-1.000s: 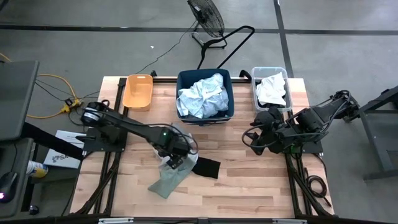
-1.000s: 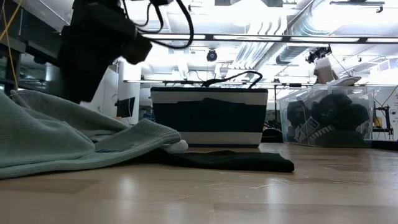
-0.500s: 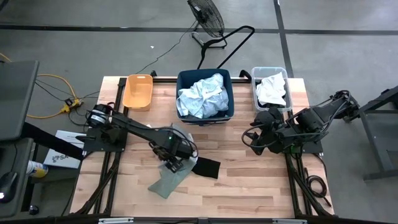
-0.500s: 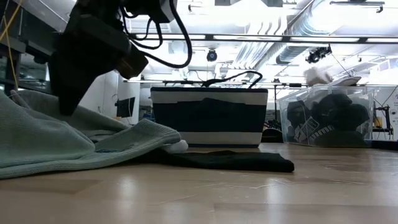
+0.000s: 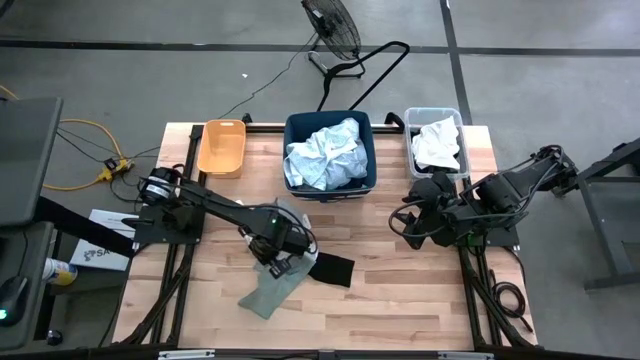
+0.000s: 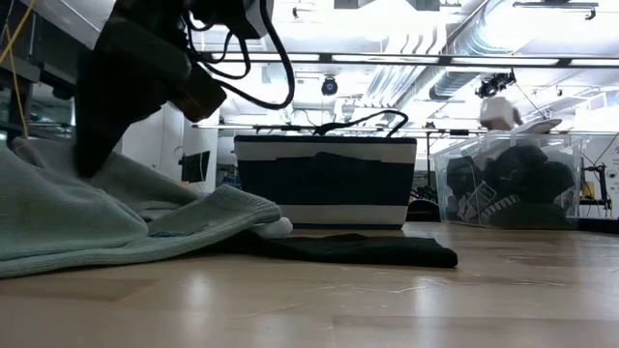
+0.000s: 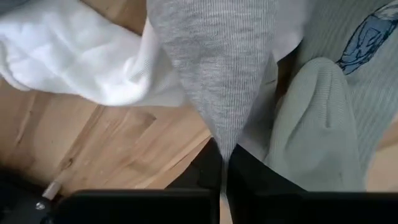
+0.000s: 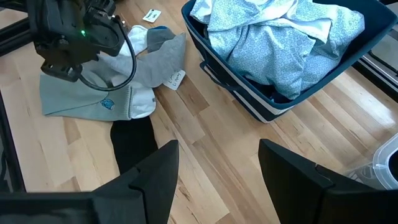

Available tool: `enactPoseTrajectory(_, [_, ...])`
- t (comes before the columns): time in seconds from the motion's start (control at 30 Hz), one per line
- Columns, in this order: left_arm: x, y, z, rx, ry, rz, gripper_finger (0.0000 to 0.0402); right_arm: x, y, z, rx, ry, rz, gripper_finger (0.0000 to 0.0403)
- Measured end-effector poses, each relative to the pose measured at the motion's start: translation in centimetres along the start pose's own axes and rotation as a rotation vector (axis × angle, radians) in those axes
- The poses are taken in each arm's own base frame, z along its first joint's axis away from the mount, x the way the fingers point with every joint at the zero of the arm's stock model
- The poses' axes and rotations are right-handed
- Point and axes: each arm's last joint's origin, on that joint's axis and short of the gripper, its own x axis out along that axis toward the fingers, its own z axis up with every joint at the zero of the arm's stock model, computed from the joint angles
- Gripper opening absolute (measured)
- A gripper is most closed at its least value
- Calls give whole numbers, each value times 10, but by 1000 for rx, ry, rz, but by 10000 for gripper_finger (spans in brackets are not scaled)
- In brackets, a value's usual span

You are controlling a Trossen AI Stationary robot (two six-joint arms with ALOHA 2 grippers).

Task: Pick & Place Cloths
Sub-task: Put the gray sock into the yellow bin

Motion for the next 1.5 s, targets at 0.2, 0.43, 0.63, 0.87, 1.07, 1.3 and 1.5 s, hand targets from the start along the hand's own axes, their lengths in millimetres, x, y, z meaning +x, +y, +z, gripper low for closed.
enactPoseTrajectory(0.2, [-31, -1, -5, 18, -58, 6, 2, 0, 0, 0, 1, 0, 0, 213])
enactPoseTrajectory(0.43, [-87, -6, -11, 76, -187, -51, 1, 0, 0, 0, 3, 2, -1, 213])
enactPoseTrajectory(0.63, [-139, 9, -25, 49, -327, 58, 1, 0, 0, 0, 1, 2, -2, 213])
enactPoseTrajectory(0.87, [-178, 31, -38, -20, -547, -2, 0, 0, 0, 0, -1, 1, -2, 213])
enactPoseTrajectory(1.07, [-198, 56, -45, -77, -671, 7, 0, 0, 0, 0, 1, 0, -2, 213])
enactPoseTrajectory(1.3, [-219, 89, -46, -172, -851, 71, 0, 0, 0, 0, 2, -15, -11, 213])
enactPoseTrajectory(1.5, [-233, 120, -42, -256, -961, 173, 0, 0, -1, 2, 16, -52, -36, 213])
